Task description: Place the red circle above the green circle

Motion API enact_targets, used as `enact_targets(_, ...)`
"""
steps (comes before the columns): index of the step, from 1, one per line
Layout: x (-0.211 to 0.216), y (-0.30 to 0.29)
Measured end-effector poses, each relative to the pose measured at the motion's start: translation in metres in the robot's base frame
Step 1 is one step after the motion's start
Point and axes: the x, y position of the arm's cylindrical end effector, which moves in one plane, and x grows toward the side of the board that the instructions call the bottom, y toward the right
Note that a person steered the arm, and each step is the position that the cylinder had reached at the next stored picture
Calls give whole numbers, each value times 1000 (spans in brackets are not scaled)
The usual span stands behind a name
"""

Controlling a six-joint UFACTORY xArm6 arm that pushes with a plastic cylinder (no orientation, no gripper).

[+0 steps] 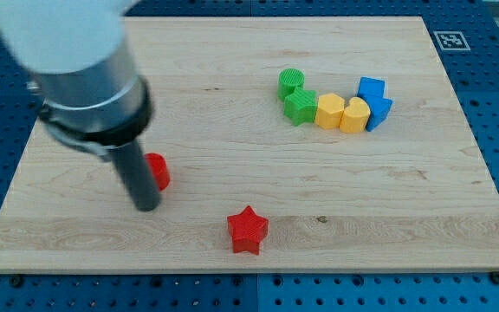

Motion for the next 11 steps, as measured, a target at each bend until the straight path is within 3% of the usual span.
enact_targets(7,-116,-27)
enact_targets(9,-136,-68)
enact_targets(11,-169,-35)
